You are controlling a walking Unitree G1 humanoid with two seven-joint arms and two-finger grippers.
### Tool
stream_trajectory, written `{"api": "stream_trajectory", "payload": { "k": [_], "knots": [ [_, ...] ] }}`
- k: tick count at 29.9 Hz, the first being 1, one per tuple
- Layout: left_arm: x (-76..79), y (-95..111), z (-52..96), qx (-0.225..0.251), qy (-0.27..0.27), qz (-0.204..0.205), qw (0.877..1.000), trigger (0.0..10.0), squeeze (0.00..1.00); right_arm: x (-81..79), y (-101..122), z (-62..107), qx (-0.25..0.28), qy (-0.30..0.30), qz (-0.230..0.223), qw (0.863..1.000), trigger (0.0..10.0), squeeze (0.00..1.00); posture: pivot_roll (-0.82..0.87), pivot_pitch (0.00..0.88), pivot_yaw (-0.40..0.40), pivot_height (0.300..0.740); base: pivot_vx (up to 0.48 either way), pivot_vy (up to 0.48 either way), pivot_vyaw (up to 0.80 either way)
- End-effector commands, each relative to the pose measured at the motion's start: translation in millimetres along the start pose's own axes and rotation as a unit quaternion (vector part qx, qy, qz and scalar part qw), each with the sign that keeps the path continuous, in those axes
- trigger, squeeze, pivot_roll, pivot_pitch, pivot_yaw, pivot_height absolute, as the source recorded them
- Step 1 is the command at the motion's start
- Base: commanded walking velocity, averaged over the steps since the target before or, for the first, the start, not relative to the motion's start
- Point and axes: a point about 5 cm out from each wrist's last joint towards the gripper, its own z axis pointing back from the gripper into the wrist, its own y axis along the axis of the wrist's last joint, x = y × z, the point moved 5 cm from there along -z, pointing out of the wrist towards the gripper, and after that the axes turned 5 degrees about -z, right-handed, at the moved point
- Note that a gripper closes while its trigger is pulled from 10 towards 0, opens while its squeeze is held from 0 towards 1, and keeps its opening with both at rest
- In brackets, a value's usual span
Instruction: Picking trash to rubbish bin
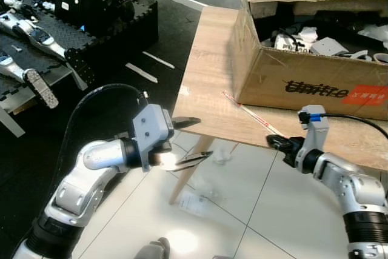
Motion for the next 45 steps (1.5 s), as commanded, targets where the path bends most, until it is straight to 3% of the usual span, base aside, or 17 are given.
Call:
{"api": "stream_trajectory", "payload": {
  "k": [1, 5, 6, 9, 10, 11, 17, 22, 27, 28, 30, 31, 37, 39, 43, 44, 45],
  "knots": [
    [2.1, -1, -1.8, 0.001, -0.004, -0.001, 1.0, 10.0, 0.0, 0.6, -4, 1.7, -0.001, 0.002, -0.004, 1.0, 0.0, 0.0, 0.01, 0.152, -0.024, 0.74, 0.0, 0.0, 0.0],
    [1.8, -2, -2.0, 0.0, -0.003, -0.002, 1.0, 10.0, 0.0, -11.9, 22, 3.2, 0.059, 0.027, 0.037, 0.997, 0.0, 0.0, 0.01, 0.147, -0.027, 0.74, 0.0, 0.0, 0.0],
    [1.7, -1, -2.0, 0.001, -0.003, -0.002, 1.0, 10.0, 0.0, -10.6, 32, 4.8, 0.079, 0.019, 0.041, 0.996, 7.6, 0.0, 0.01, 0.147, -0.027, 0.74, 0.0, 0.0, 0.0],
    [1.7, -1, -2.0, 0.001, -0.003, -0.003, 1.0, 10.0, 0.0, -7.6, 41, 6.4, 0.094, 0.007, 0.04, 0.995, 7.6, 0.0, 0.01, 0.147, -0.027, 0.74, 0.0, 0.0, 0.0],
    [1.7, -1, -2.0, 0.001, -0.002, -0.003, 1.0, 10.0, 0.0, -6.9, 43, 6.7, 0.097, 0.004, 0.039, 0.995, 10.0, 1.0, 0.01, 0.147, -0.027, 0.74, 0.0, 0.0, 0.0],
    [1.7, -2, -2.8, 0.003, -0.002, -0.003, 1.0, 10.0, 0.0, 11.7, 63, 13.9, 0.117, -0.056, 0.102, 0.986, 10.0, 1.0, 0.01, 0.142, -0.027, 0.74, 0.0, 0.0, 0.0],
    [1.7, -2, -4.4, 0.004, -0.003, -0.003, 1.0, 10.0, 0.0, 33.9, 80, 21.2, 0.125, -0.107, 0.176, 0.971, 10.0, 1.0, 0.0, 0.149, -0.02, 0.74, 0.0, 0.0, 0.0],
    [1.4, -1, -3.9, 0.004, 0.0, -0.002, 1.0, 10.0, 0.0, 39.0, 76, 17.3, 0.119, -0.088, 0.177, 0.973, 10.0, 1.0, 0.01, 0.173, -0.008, 0.74, 0.0, 0.0, 0.0],
    [0.2, 1, -0.1, 0.001, 0.007, -0.001, 1.0, 10.0, 0.0, 30.1, 75, 14.2, 0.13, -0.045, 0.157, 0.978, 10.0, 1.0, 0.02, 0.222, 0.017, 0.74, 0.0, 0.0, 0.0],
    [-3.6, 3, 5.3, -0.005, 0.024, -0.001, 1.0, 10.0, 0.0, 21.2, 74, 13.6, 0.143, 0.004, 0.133, 0.981, 10.0, 1.0, 0.03, 0.255, 0.043, 0.74, 0.0, 0.0, 0.0],
    [-3.6, 3, 5.3, -0.005, 0.024, -0.001, 1.0, 10.0, 0.0, 21.2, 74, 13.6, 0.143, 0.004, 0.133, 0.981, 10.0, 1.0, 0.03, 0.255, 0.043, 0.74, 0.0, 0.0, 0.0],
    [-7.1, 3, 7.2, -0.01, 0.034, -0.004, 0.999, 10.0, 0.0, 19.2, 75, 14.4, 0.15, 0.02, 0.124, 0.981, 10.0, 0.0, 0.04, 0.271, 0.057, 0.74, 0.0, 0.0, 0.0],
    [-13.1, 6, 10.1, -0.016, 0.045, -0.015, 0.999, 10.0, 0.0, 19.1, 74, 15.5, 0.151, 0.038, 0.113, 0.981, 10.0, 0.0, 0.04, 0.29, 0.075, 0.74, 0.0, 0.0, 0.0],
    [-14.2, 7, 11.0, -0.019, 0.04, -0.018, 0.999, 10.0, 0.0, 27.9, 63, 13.1, 0.109, 0.007, 0.143, 0.984, 10.0, 0.0, 0.04, 0.3, 0.078, 0.74, 0.0, 0.0, 0.0],
    [-13.1, 7, 11.8, -0.023, 0.035, -0.019, 0.999, 10.0, 0.0, 36.1, 51, 13.4, 0.067, -0.016, 0.149, 0.986, 10.0, 0.0, 0.04, 0.307, 0.084, 0.74, 0.0, 0.0, 0.0],
    [-11.3, 6, 12.2, -0.026, 0.032, -0.017, 0.999, 10.0, 0.0, 35.5, 29, 15.3, 0.007, -0.002, 0.157, 0.988, 10.0, 0.0, 0.03, 0.309, 0.084, 0.74, 0.0, 0.0, 0.0],
    [-11.3, 6, 12.2, -0.026, 0.032, -0.017, 0.999, 10.0, 0.0, 35.5, 29, 15.3, 0.007, -0.002, 0.157, 0.988, 10.0, 0.0, 0.03, 0.309, 0.084, 0.74, 0.0, 0.0, 0.0]
  ]
}}
